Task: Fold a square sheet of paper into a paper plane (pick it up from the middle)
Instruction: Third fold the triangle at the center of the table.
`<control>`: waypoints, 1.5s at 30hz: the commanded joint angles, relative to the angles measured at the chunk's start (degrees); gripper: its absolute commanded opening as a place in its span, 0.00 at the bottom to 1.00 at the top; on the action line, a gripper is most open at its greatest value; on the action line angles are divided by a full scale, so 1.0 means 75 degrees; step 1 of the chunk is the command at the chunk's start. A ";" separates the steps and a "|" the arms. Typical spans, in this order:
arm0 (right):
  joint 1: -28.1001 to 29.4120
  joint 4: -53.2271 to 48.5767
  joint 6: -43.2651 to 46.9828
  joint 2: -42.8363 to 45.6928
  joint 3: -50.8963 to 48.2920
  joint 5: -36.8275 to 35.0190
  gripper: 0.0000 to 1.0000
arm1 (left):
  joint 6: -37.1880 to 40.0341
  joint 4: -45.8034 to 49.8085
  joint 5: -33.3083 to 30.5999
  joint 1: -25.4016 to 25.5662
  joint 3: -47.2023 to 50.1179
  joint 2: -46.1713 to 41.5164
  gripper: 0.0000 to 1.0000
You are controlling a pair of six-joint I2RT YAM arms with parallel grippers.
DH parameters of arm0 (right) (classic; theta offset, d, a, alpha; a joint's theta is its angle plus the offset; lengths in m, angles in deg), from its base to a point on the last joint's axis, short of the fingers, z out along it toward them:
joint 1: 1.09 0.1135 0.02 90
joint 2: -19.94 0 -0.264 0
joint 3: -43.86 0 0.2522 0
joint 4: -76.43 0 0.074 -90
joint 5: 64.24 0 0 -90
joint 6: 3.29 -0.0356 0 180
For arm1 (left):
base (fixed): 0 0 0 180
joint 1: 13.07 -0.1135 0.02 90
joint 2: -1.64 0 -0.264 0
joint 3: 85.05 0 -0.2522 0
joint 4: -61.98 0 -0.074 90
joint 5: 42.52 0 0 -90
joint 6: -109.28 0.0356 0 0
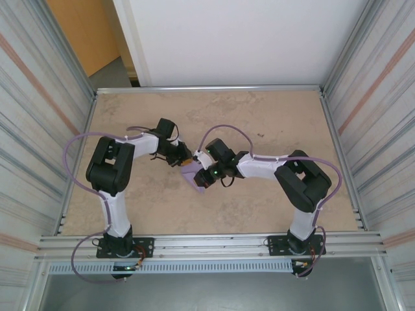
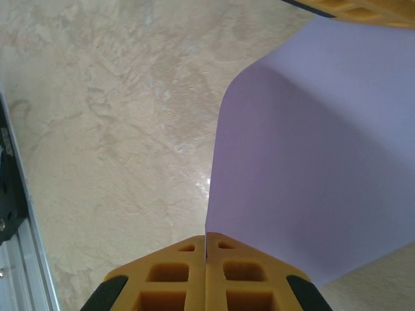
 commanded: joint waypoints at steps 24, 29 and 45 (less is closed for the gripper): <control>-0.0178 -0.0733 -0.0834 -0.0558 0.0353 -0.0994 0.05 | 0.0333 0.0500 -0.0280 0.0129 -0.0122 0.0301 0.16; -0.0178 -0.0757 -0.0834 -0.0605 0.0365 -0.1009 0.06 | 0.0333 0.0498 -0.0268 0.0138 -0.0122 0.0312 0.16; -0.0171 -0.0906 -0.0836 -0.0751 0.0407 -0.1140 0.06 | 0.0332 0.0498 -0.0276 0.0151 -0.0112 0.0275 0.16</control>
